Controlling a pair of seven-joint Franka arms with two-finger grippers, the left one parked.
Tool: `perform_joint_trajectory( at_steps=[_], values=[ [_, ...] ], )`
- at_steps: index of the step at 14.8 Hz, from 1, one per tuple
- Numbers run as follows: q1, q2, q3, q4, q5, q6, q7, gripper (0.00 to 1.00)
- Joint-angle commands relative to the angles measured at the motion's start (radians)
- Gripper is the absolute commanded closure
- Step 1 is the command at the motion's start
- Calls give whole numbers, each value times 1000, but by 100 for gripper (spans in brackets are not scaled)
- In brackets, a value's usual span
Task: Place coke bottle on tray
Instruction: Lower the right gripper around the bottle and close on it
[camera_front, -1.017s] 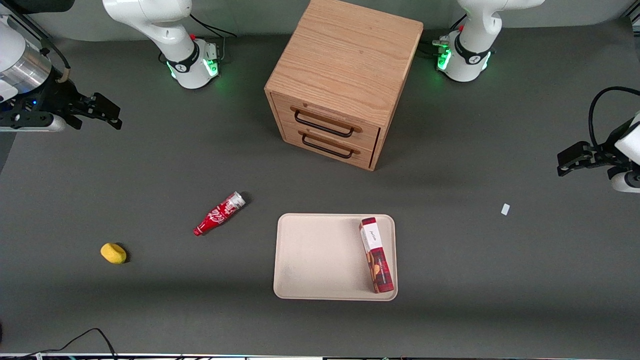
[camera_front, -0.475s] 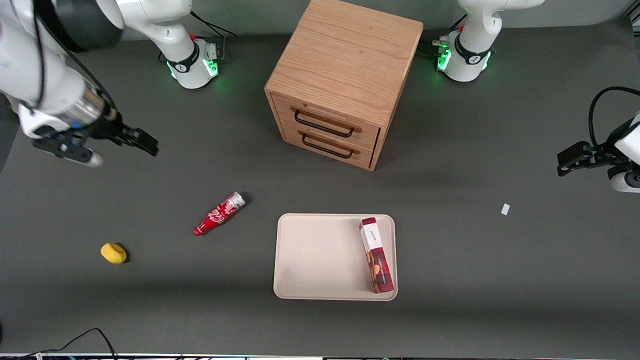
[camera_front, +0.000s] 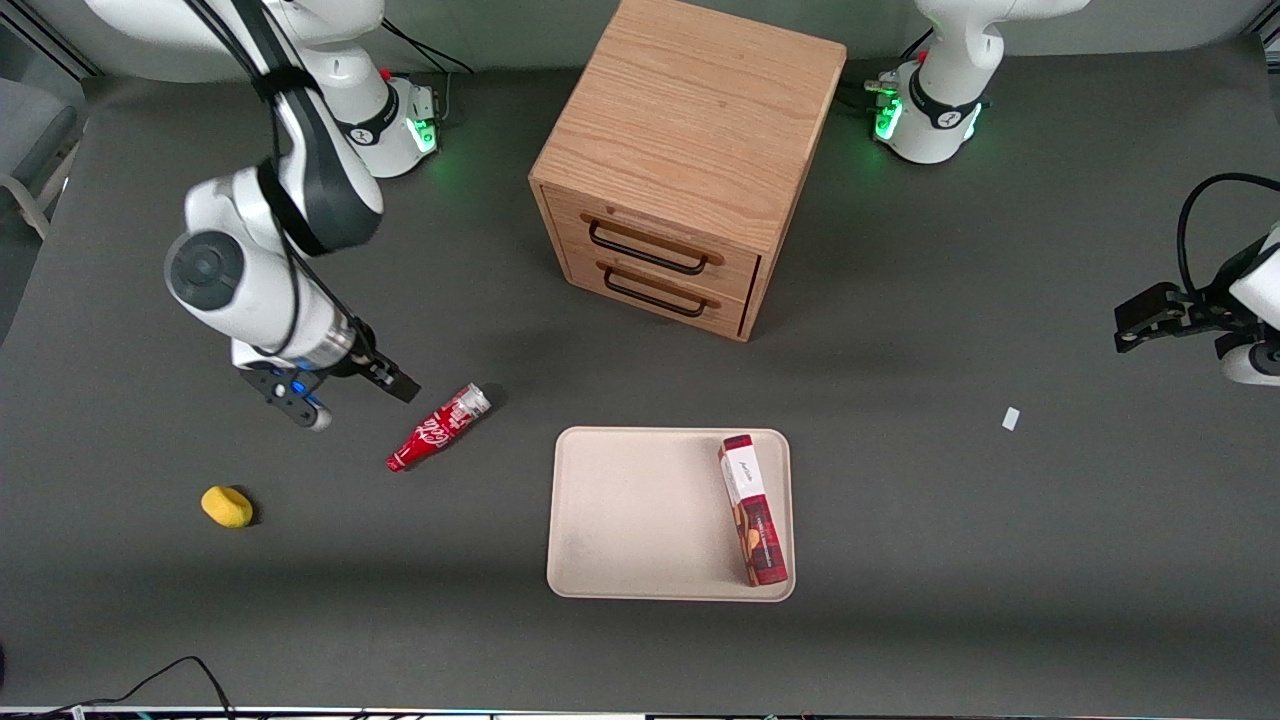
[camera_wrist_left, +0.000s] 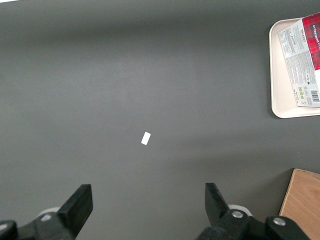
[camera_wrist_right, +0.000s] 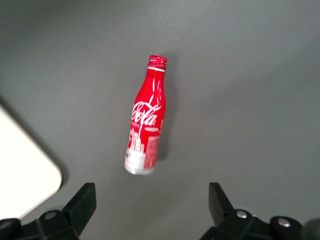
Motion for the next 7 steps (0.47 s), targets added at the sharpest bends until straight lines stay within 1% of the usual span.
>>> perform_joint_trajectory(
  at_steps=[1, 3, 5, 7],
  values=[
    [1, 65, 3, -62, 6, 149, 103, 0],
    [3, 120, 3, -71, 4, 226, 129, 0],
    [35, 175, 1, -70, -2, 292, 177, 0],
    [36, 209, 1, -70, -11, 334, 192, 0]
  ],
)
